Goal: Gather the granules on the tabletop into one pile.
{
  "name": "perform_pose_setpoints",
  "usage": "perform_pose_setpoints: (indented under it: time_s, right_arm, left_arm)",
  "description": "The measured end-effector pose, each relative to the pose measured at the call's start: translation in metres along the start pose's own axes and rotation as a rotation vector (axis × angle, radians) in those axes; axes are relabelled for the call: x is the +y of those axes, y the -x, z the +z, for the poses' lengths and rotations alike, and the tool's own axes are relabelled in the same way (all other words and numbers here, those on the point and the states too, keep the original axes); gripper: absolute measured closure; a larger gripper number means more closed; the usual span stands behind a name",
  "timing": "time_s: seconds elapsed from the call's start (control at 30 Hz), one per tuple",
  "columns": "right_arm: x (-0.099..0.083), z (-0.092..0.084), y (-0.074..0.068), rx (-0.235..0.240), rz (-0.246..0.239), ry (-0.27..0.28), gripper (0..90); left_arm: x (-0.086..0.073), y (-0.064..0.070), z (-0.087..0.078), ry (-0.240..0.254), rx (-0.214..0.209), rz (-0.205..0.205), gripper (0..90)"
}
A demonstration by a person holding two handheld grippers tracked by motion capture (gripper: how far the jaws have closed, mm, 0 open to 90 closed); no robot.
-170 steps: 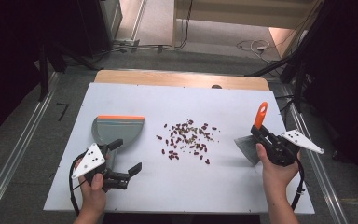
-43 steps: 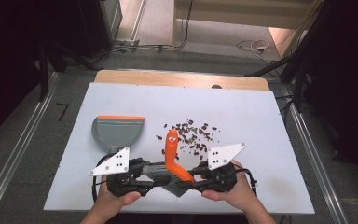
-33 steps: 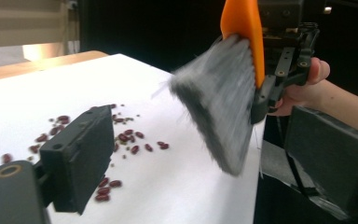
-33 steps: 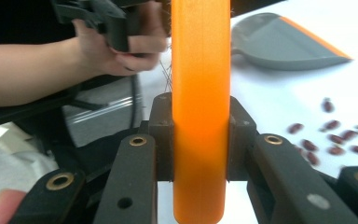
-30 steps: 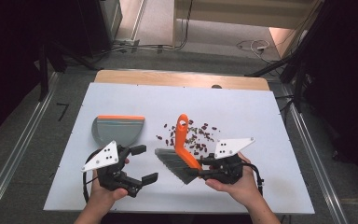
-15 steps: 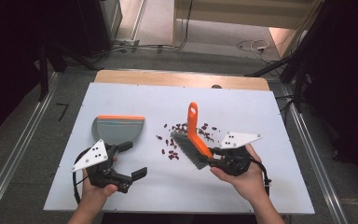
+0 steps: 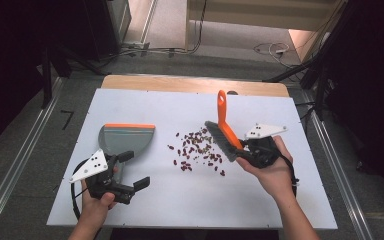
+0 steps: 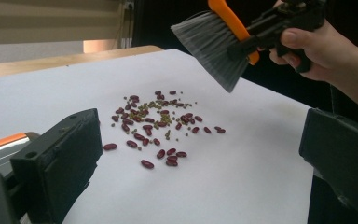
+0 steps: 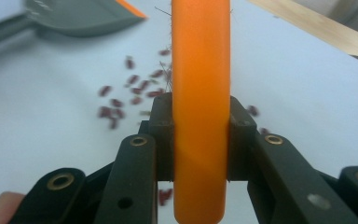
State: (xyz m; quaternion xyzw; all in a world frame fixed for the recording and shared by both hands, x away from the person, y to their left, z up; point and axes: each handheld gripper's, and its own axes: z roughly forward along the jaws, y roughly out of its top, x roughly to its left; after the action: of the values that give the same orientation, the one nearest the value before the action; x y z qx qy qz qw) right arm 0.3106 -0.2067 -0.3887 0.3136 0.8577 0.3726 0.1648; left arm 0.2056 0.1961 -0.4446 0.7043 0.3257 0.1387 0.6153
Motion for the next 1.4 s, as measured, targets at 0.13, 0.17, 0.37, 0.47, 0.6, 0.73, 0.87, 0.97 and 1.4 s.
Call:
perform_pose_setpoints:
  time_s: [0.13,0.17,0.37,0.47,0.6,0.73,0.87,0.97,1.4]
  right_arm:
    - [0.007,0.011,0.019,-0.088,0.006,-0.068,68.6]
    - [0.009,0.014,0.024,-0.114,0.001,-0.083,68.6]
    - [0.015,0.035,0.040,-0.252,-0.033,-0.213,68.6]
    - [0.016,0.049,0.044,-0.311,-0.060,-0.279,68.6]
    - [0.014,0.068,0.050,-0.340,-0.066,-0.344,68.6]
    - [0.013,0.084,0.052,-0.368,-0.093,-0.409,68.6]
    - [0.010,0.098,0.048,-0.412,-0.155,-0.482,68.5]
    - [0.012,0.103,0.038,-0.410,-0.191,-0.503,68.6]
    - [0.017,0.108,0.003,-0.352,-0.241,-0.520,68.6]
  left_arm:
    - [-0.001,-0.001,0.000,0.002,-0.004,0.001,0.2]
    - [-0.001,-0.001,0.000,0.000,-0.003,0.004,0.2]
    - [-0.003,-0.004,-0.002,-0.001,0.002,0.006,0.2]
    - [-0.005,-0.005,-0.003,0.002,0.012,0.000,0.2]
    - [-0.006,-0.005,-0.001,-0.008,0.027,0.003,0.2]
    - [-0.007,-0.004,0.001,-0.014,0.027,0.009,0.2]
    - [-0.008,-0.004,0.001,-0.020,0.027,0.011,0.2]
    - [-0.008,-0.004,0.001,-0.021,0.031,0.005,0.2]
    - [-0.008,-0.003,0.003,-0.031,0.029,0.013,0.2]
